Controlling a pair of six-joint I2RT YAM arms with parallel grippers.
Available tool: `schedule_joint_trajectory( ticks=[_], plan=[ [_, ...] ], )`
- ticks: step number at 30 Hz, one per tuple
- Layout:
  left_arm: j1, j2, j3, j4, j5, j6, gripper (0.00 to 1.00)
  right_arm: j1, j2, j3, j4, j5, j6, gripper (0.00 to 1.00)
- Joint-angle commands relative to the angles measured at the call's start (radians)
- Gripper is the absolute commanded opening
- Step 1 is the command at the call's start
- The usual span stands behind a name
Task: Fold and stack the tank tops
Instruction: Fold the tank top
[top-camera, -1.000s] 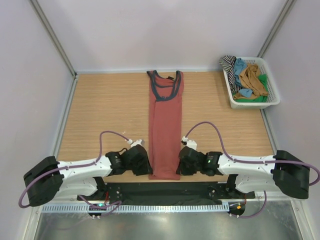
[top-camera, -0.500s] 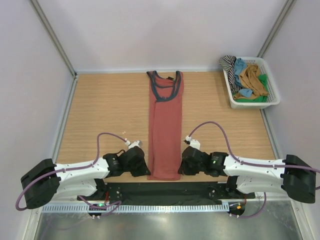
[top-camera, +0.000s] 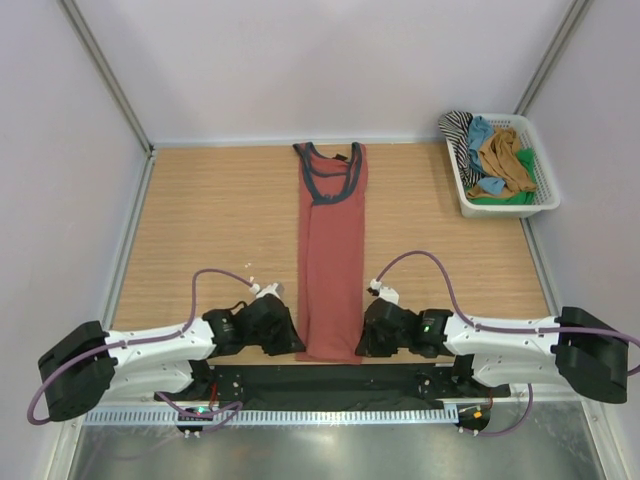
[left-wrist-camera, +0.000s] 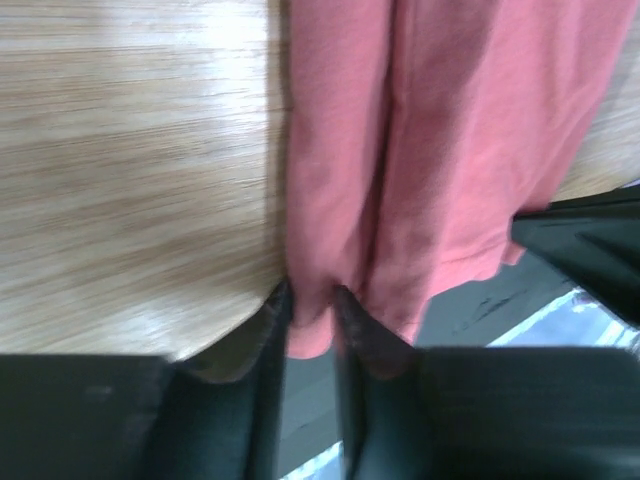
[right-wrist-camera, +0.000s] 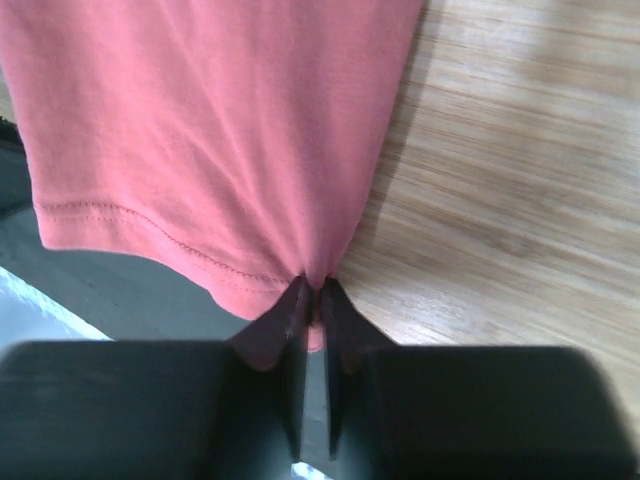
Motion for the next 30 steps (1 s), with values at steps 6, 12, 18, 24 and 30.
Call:
schedule_joint_trajectory(
  ticks=[6, 12, 18, 24, 30],
  plan=[
    [-0.004, -0.044, -0.006, -0.025, 0.029, 0.005, 0.00, 0.007, -0.044, 0.026, -0.015, -0.011, 0.003, 0.01],
    [-0.002, -0.122, 0.110, -0.211, -0.083, 0.043, 0.00, 0.007, -0.091, 0.142, -0.150, 0.051, -0.041, 0.01],
    [0.039, -0.058, 0.281, -0.301, -0.126, 0.123, 0.00, -0.058, -0.035, 0.311, -0.267, 0.127, -0.141, 0.01],
    [0.205, 0.077, 0.477, -0.337, -0.094, 0.254, 0.00, -0.315, 0.074, 0.497, -0.305, 0.038, -0.329, 0.01],
    [0.399, 0.250, 0.667, -0.337, -0.037, 0.355, 0.00, -0.459, 0.310, 0.779, -0.371, -0.002, -0.477, 0.01]
  ],
)
